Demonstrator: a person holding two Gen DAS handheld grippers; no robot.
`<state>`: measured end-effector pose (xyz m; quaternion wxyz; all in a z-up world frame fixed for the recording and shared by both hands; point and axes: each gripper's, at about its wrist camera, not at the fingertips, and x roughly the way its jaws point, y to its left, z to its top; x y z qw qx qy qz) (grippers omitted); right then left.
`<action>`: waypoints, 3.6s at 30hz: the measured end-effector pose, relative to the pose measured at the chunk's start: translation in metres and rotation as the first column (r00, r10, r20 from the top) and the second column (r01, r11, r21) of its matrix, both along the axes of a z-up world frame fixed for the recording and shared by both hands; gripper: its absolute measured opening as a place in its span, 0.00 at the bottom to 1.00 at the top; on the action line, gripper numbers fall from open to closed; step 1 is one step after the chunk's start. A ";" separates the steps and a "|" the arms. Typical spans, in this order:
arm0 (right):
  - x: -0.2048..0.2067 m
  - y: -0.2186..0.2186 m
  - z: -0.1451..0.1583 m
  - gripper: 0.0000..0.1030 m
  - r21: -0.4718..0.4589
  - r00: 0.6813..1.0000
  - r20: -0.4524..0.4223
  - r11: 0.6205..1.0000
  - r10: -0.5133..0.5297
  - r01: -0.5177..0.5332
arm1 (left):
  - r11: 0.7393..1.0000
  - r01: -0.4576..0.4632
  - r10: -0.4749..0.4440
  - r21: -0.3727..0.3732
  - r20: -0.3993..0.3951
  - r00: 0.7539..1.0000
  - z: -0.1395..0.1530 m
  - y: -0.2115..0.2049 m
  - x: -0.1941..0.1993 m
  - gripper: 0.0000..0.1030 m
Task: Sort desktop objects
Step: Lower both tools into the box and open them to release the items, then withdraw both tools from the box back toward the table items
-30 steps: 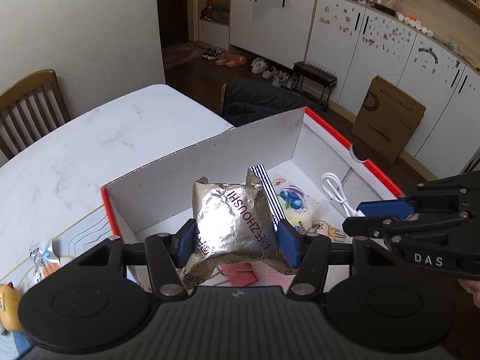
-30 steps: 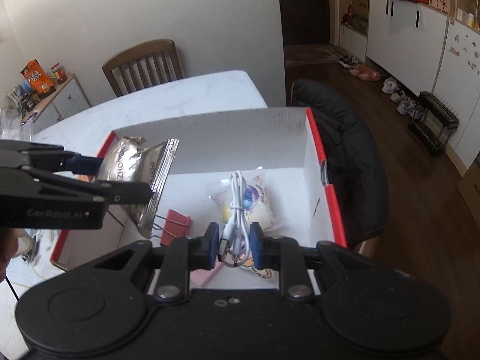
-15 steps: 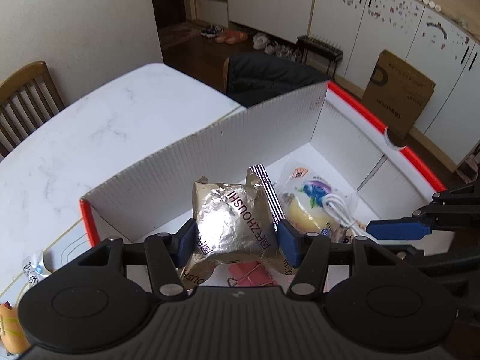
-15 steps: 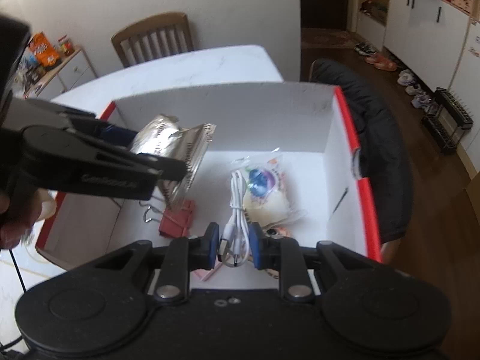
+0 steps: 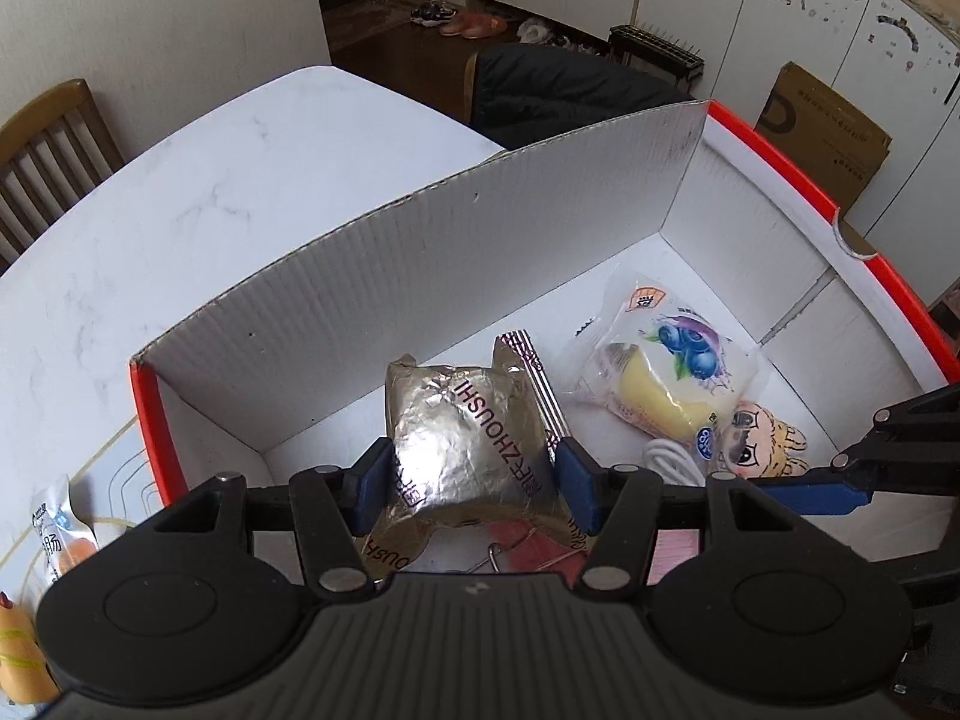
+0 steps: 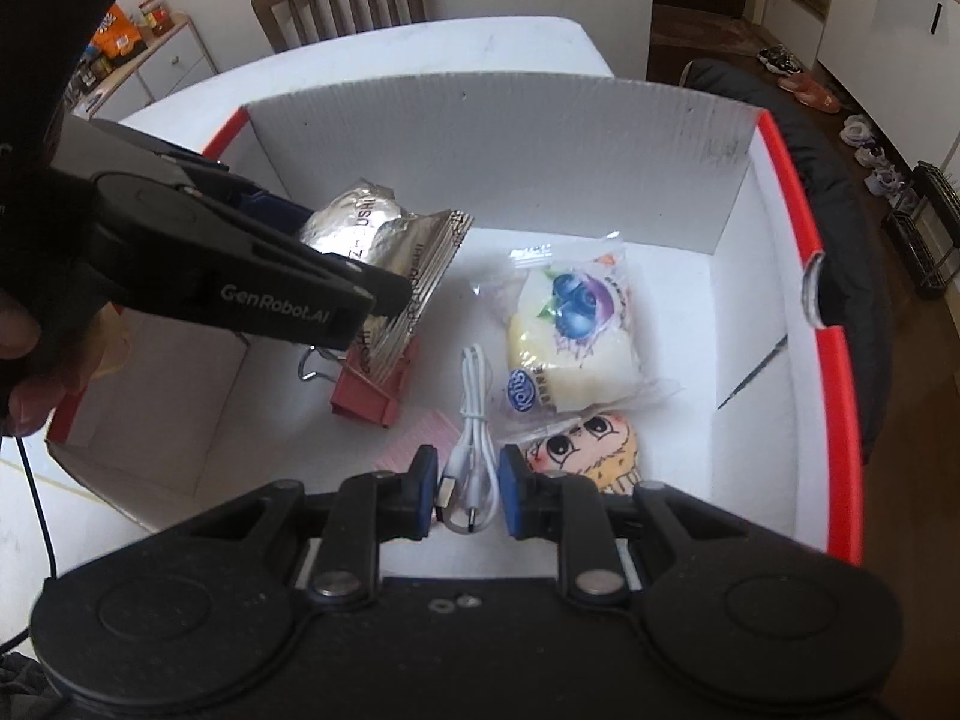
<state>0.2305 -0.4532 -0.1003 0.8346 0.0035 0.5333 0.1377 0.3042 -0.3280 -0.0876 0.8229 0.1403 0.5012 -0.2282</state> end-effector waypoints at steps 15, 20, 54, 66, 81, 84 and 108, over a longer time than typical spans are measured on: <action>0.007 -0.003 -0.009 0.24 0.013 0.999 -0.045 1.000 -0.017 0.017 | 1.000 -0.004 0.004 -0.001 -0.005 1.000 -0.002 0.000 0.006 0.56; 0.006 -0.004 -0.005 0.29 0.017 0.999 -0.039 1.000 -0.019 0.020 | 1.000 -0.003 0.003 0.011 0.010 1.000 -0.001 -0.001 0.005 0.58; -0.036 -0.001 0.057 0.55 0.045 0.989 0.149 0.999 0.021 -0.028 | 0.978 -0.053 0.087 -0.200 0.165 0.982 0.075 0.042 -0.086 0.66; -0.049 0.002 0.068 0.66 0.048 0.979 0.202 0.998 0.029 -0.040 | 0.966 -0.083 0.130 -0.245 0.183 0.974 0.084 0.069 -0.127 0.70; -0.065 0.009 0.073 0.87 0.072 0.955 0.295 0.997 0.018 -0.041 | 0.953 -0.121 0.182 -0.277 0.206 0.961 0.082 0.103 -0.155 0.81; -0.069 0.016 0.074 0.89 0.076 0.951 0.309 0.997 0.007 -0.032 | 0.948 -0.138 0.202 -0.287 0.207 0.957 0.080 0.114 -0.157 0.83; -0.104 0.164 0.073 0.99 0.093 0.947 0.320 0.996 -0.035 0.005 | 0.940 -0.124 0.209 -0.318 0.250 0.945 0.081 0.264 -0.175 0.98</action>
